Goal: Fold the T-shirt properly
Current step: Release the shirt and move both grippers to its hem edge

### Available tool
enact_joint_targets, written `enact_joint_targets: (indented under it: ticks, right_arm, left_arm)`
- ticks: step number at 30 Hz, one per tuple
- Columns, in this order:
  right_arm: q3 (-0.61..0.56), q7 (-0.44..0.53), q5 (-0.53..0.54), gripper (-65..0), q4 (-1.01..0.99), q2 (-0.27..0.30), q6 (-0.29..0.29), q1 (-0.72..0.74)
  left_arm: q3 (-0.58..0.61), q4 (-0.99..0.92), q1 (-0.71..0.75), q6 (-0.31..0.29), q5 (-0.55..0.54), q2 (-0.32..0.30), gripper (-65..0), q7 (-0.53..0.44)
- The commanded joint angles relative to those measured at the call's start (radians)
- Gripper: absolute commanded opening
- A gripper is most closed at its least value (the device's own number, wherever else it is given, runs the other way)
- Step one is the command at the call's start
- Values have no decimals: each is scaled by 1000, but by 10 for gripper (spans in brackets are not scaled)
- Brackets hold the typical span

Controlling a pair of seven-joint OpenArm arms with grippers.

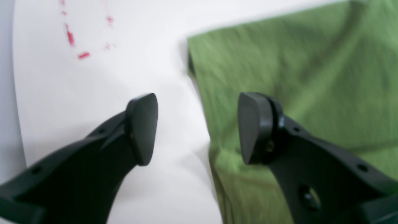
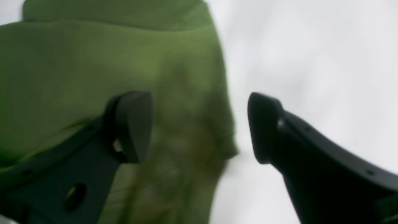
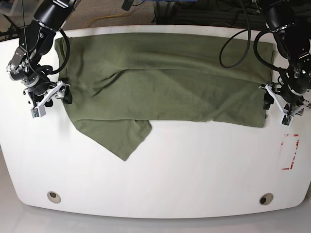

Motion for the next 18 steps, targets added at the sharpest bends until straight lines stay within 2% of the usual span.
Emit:
enact_joint_targets:
  ticks: [1,4,10,12,18]
  right_arm:
    - [-30,18,-65,-212,-66,20,-1,99]
    - [-40,40,-124,-212,-157,20,-1,191]
    - [-66,150,-235,-212,-408,31,-1,360]
    - [-97,212,-289,-212,-514,51,-1,413]
    - [-119,405,-359,-212,-813,80,-1,525]
  left_arm:
    - [-3,-30,-68,2,-11,-14,-274,-20]
    - [17,-84,-131,2,-11,-12,-274,-21]
    - [37,-165,-195,2,-11,-12,-274,-23]
    - [37,-181,-200,2,-11,-12,-274,-24]
    - [37,-185,-202,2,-11,-14,-274,-24]
